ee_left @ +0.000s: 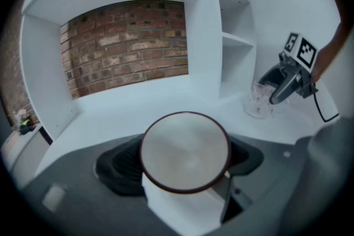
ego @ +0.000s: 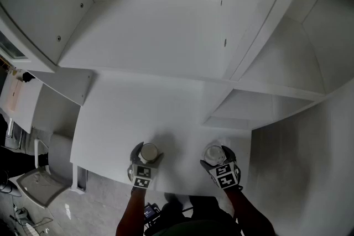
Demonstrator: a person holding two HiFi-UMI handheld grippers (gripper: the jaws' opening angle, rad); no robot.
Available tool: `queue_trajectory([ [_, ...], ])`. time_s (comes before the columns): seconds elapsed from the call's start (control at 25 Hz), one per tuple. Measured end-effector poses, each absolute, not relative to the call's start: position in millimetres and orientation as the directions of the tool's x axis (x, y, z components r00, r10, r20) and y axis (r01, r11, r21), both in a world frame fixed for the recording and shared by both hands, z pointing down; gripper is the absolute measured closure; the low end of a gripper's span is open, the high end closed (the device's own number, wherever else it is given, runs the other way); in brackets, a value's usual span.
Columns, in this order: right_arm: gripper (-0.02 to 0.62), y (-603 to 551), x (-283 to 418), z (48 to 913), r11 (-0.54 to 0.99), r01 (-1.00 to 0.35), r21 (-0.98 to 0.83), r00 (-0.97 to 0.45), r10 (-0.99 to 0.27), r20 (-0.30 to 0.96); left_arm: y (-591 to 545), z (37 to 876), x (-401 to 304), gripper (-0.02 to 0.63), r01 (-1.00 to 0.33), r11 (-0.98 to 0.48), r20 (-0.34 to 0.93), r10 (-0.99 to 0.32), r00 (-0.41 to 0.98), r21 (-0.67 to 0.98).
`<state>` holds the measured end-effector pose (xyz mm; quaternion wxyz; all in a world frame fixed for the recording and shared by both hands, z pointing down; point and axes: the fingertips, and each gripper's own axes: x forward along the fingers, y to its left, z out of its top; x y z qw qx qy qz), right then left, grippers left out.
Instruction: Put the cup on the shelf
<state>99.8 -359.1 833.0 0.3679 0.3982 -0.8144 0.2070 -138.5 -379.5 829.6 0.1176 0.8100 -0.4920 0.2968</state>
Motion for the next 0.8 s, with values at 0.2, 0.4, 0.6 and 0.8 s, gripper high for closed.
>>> queue_trajectory([
  [0.2,0.118,-357.2,97.2,821.7,0.599,-0.800,-0.035,-0.418,-0.514,0.749,-376.0,813.3,-141.6,0.202,-0.862,-0.497,0.596,-0.723,0.350,-0.096],
  [0.4,0.118,-355.6,92.4,796.8,0.599,-0.800,-0.022,-0.421,-0.535,0.733,-374.4,787.3,-147.5,0.202,-0.861,-0.496,0.581,-0.736,0.347,-0.114],
  [0.6,0.118,-353.6,92.3,775.5,0.592,-0.806,-0.012,-0.422,-0.560,0.713,-373.0,762.1,-149.6,0.202,-0.857,-0.499,0.558,-0.750,0.354,-0.127],
  [0.8,0.118,-351.9,95.2,755.3,0.589,-0.808,0.007,-0.422,-0.587,0.691,-371.8,733.4,-149.9,0.202,-0.851,-0.504,0.523,-0.770,0.365,-0.149],
])
